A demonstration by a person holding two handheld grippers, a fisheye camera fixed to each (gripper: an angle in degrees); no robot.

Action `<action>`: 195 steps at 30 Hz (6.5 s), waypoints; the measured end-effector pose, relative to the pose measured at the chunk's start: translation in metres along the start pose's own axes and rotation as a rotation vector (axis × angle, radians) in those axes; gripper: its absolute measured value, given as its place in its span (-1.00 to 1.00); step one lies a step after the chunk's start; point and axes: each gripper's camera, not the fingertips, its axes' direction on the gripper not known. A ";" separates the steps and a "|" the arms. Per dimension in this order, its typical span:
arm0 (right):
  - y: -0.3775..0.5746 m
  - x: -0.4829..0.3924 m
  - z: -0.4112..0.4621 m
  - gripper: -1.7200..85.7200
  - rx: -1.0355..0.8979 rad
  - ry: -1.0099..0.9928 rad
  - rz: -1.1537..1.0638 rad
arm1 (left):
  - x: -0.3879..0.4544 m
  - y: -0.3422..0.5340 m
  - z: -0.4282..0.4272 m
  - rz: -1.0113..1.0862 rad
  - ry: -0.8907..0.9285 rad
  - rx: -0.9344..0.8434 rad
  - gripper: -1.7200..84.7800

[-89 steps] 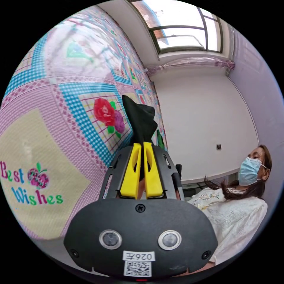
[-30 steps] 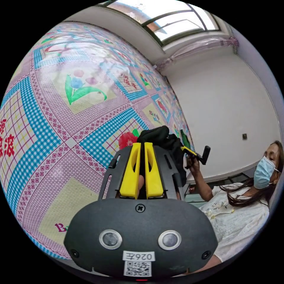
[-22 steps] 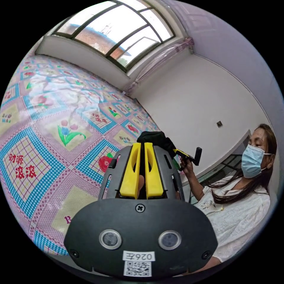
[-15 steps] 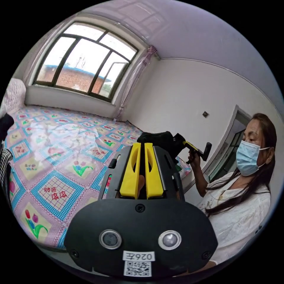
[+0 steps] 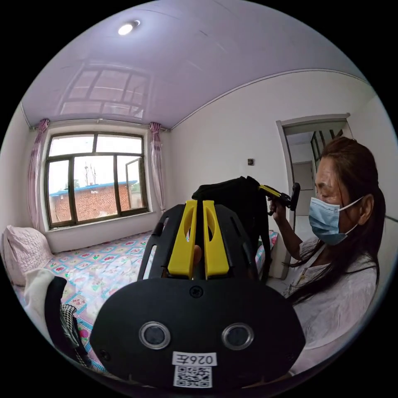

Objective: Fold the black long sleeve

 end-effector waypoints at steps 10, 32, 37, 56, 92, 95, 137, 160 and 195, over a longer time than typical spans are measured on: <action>-0.084 -0.047 -0.110 -1.00 0.131 0.297 -0.254 | 0.085 -0.010 -0.071 0.169 -0.093 0.096 -0.95; -0.073 -0.011 -0.082 -1.00 0.114 0.360 -0.308 | 0.041 -0.044 0.017 0.161 -0.072 0.081 -0.95; 0.024 0.017 0.075 -1.00 -0.052 0.265 -0.305 | -0.040 -0.033 0.137 0.025 -0.089 -0.060 -0.94; 0.649 0.076 0.834 -0.93 -0.770 -0.136 0.196 | -0.436 0.244 0.712 -0.690 -0.020 -0.548 -0.98; 0.989 -0.226 0.364 -0.98 -1.271 -0.316 0.446 | -0.237 0.355 0.580 -0.320 0.039 -1.259 -0.98; 0.999 -0.255 0.374 -0.98 -1.280 -0.301 0.422 | -0.234 0.355 0.573 -0.262 0.040 -1.226 -0.98; 0.830 -0.425 0.314 -0.99 -1.150 -0.119 0.150 | -0.390 0.376 0.544 -0.721 0.471 -1.039 -0.98; 0.804 -0.086 0.186 -0.80 -1.141 0.203 0.768 | -0.195 0.352 0.727 -0.382 0.979 -1.166 -0.63; 0.681 0.173 0.128 -0.99 -0.707 -0.143 1.343 | -0.281 0.370 0.747 -1.008 1.411 -1.015 -0.73</action>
